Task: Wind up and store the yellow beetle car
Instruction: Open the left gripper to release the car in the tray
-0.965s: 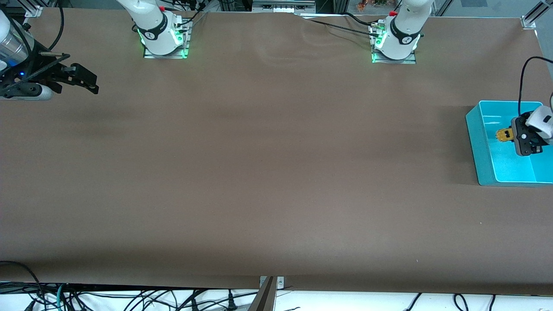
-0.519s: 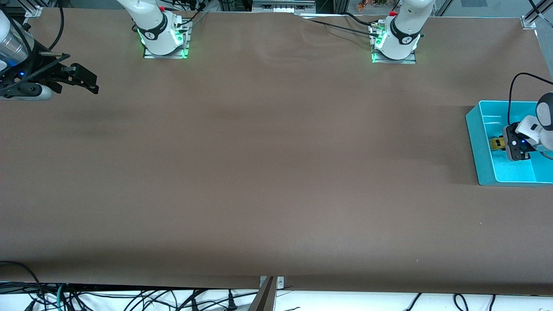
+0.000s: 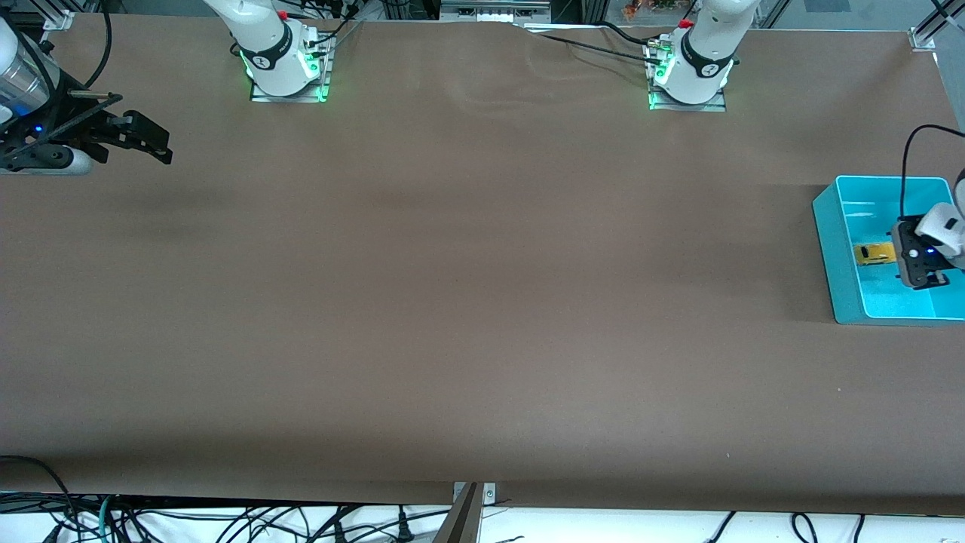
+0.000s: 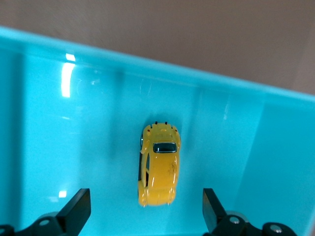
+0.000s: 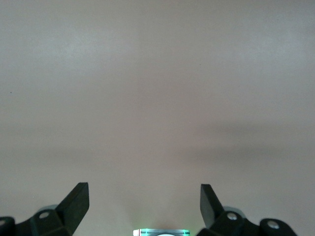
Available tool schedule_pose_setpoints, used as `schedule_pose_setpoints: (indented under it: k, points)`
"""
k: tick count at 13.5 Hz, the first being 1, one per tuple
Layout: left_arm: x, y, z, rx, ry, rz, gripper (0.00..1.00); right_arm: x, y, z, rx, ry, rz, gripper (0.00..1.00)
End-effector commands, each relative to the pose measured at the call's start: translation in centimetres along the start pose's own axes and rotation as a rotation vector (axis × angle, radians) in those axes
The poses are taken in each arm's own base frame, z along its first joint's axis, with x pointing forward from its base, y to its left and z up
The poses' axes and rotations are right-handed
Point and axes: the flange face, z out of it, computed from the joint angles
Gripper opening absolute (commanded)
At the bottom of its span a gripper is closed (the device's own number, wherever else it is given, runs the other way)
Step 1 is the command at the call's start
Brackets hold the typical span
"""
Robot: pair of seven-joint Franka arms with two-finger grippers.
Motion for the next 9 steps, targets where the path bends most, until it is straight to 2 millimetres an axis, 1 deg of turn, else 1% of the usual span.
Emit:
schedule_pose_setpoints:
  k: [1, 2, 3, 4, 5, 6, 8, 9]
  points:
    - [-0.7, 0.4, -5.7, -0.027, 0.095, -0.1, 1.0, 0.1, -0.2, -0.7, 0.004, -0.005, 0.012, 1.0]
    - [-0.3, 0.3, -7.9, -0.055, 0.121, -0.142, 1.0, 0.1, -0.2, -0.6, 0.004, -0.007, 0.012, 1.0]
    - [1.2, 0.2, -10.6, -0.08, 0.126, -0.175, 1.0, 0.1, -0.1, -0.7, 0.003, -0.005, 0.012, 1.0]
    - [3.2, 0.1, -13.6, -0.095, 0.131, -0.216, 1.0, 0.1, -0.2, -0.7, 0.004, -0.005, 0.012, 1.0]
    - [5.6, 0.2, -16.0, -0.105, 0.131, -0.261, 1.0, 0.1, -0.2, -0.6, 0.004, -0.007, 0.012, 1.0]
    - [8.0, 0.5, -17.9, -0.122, 0.129, -0.32, 1.0, 0.1, -0.2, -0.7, 0.004, -0.005, 0.012, 1.0]
    - [12.7, 2.0, -23.2, -0.126, 0.116, -0.441, 1.0, 0.1, -0.2, -0.6, 0.004, -0.007, 0.012, 1.0]
    - [16.1, 3.3, -25.8, -0.107, 0.103, -0.511, 1.0, 0.1, -0.2, -0.7, 0.004, -0.005, 0.012, 1.0]
